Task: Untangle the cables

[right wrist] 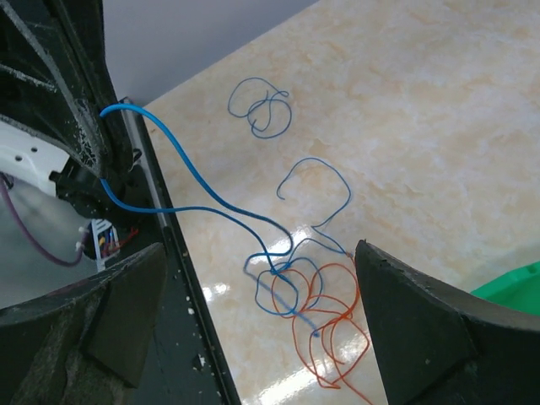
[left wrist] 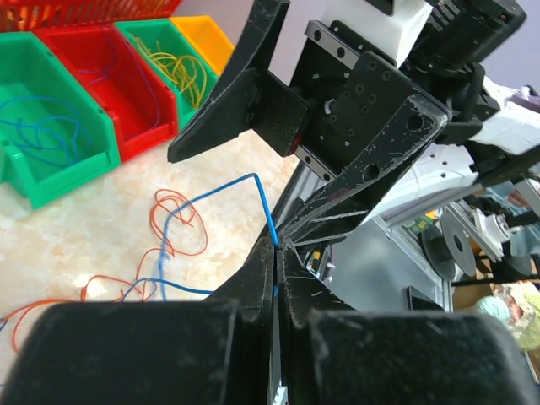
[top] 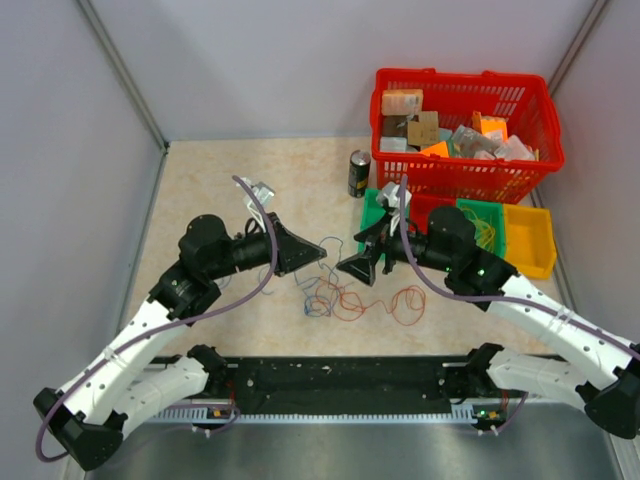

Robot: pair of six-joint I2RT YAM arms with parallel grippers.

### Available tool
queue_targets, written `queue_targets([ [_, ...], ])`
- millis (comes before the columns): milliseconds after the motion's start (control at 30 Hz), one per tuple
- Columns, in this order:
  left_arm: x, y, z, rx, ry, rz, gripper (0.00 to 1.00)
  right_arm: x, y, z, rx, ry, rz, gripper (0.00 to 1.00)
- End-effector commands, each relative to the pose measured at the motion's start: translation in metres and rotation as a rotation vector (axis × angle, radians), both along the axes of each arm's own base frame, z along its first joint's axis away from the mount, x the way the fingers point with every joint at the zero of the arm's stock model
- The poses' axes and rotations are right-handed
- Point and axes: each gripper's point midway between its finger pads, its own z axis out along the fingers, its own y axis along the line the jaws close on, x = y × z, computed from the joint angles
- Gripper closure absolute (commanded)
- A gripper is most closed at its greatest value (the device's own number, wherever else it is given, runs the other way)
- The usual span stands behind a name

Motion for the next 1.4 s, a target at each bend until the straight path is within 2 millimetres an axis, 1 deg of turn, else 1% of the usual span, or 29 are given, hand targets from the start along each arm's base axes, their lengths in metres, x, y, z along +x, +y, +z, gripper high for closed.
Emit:
queue_targets([
  [0,-0.014,-0.006,0.020,-0.053,-0.080,-0.097,1.00,-0.014,0.004,0.027,0.011,-0.130,0.136,0.09],
  [100,-0.016,-0.007,0.021,-0.056,-0.072,-0.116,1.00,-0.025,0.010,0.028,0.021,-0.158,0.213,0.09],
  [167,-0.010,-0.006,0.026,-0.065,-0.054,-0.073,1.00,-0.026,0.014,0.034,0.047,-0.184,0.195,0.09],
  [200,-0.005,-0.005,0.027,-0.062,-0.029,-0.037,1.00,-0.021,0.017,0.031,0.043,-0.178,0.143,0.10],
  [233,0.004,-0.002,0.026,-0.055,0.012,0.020,1.00,-0.009,0.018,0.035,0.058,-0.197,0.054,0.10],
  [267,0.012,0.002,0.025,-0.052,0.058,0.080,1.00,-0.005,0.020,0.035,0.061,-0.203,0.002,0.11],
  [333,0.019,0.004,0.023,-0.059,0.118,0.138,1.00,0.004,0.022,0.035,0.067,-0.231,-0.092,0.12],
  [433,0.025,0.004,0.020,-0.082,0.177,0.173,1.00,0.008,0.029,0.036,0.088,-0.241,-0.145,0.12],
  [500,0.027,0.004,0.019,-0.094,0.206,0.190,1.00,0.015,0.030,0.035,0.093,-0.245,-0.202,0.13],
  [600,0.030,0.006,0.018,-0.106,0.237,0.220,1.00,0.020,0.039,0.029,0.076,-0.243,-0.219,0.14],
  [667,0.033,0.007,0.016,-0.115,0.262,0.237,1.00,0.018,0.047,0.027,0.073,-0.256,-0.212,0.15],
  [733,0.033,0.006,0.016,-0.124,0.282,0.240,1.00,0.024,0.050,0.023,0.062,-0.251,-0.252,0.17],
  [800,0.032,0.005,0.016,-0.131,0.296,0.233,1.00,0.031,0.050,0.021,0.059,-0.236,-0.297,0.21],
  [867,0.031,0.003,0.016,-0.131,0.294,0.215,1.00,0.033,0.051,0.022,0.070,-0.239,-0.306,0.29],
  [1000,0.028,0.002,0.015,-0.124,0.283,0.199,1.00,0.023,0.056,0.025,0.127,-0.266,-0.244,0.44],
  [1033,0.028,0.002,0.015,-0.125,0.279,0.196,1.00,0.020,0.057,0.025,0.133,-0.269,-0.226,0.50],
  [1067,0.027,0.003,0.016,-0.127,0.275,0.197,1.00,0.017,0.059,0.025,0.136,-0.272,-0.208,0.53],
  [1100,0.027,0.003,0.017,-0.130,0.271,0.196,1.00,0.016,0.061,0.022,0.128,-0.277,-0.194,0.54],
  [1167,0.025,0.004,0.020,-0.135,0.263,0.192,1.00,0.023,0.057,0.017,0.101,-0.270,-0.236,0.53],
  [1200,0.024,0.004,0.021,-0.138,0.260,0.188,1.00,0.029,0.052,0.017,0.094,-0.268,-0.281,0.48],
  [1267,0.023,0.004,0.022,-0.138,0.260,0.188,1.00,0.036,0.045,0.017,0.086,-0.265,-0.338,0.36],
  [1300,0.024,0.005,0.022,-0.139,0.261,0.194,1.00,0.038,0.043,0.018,0.088,-0.259,-0.356,0.34],
  [1367,0.024,0.005,0.022,-0.141,0.267,0.195,1.00,0.041,0.042,0.017,0.085,-0.249,-0.374,0.33],
])
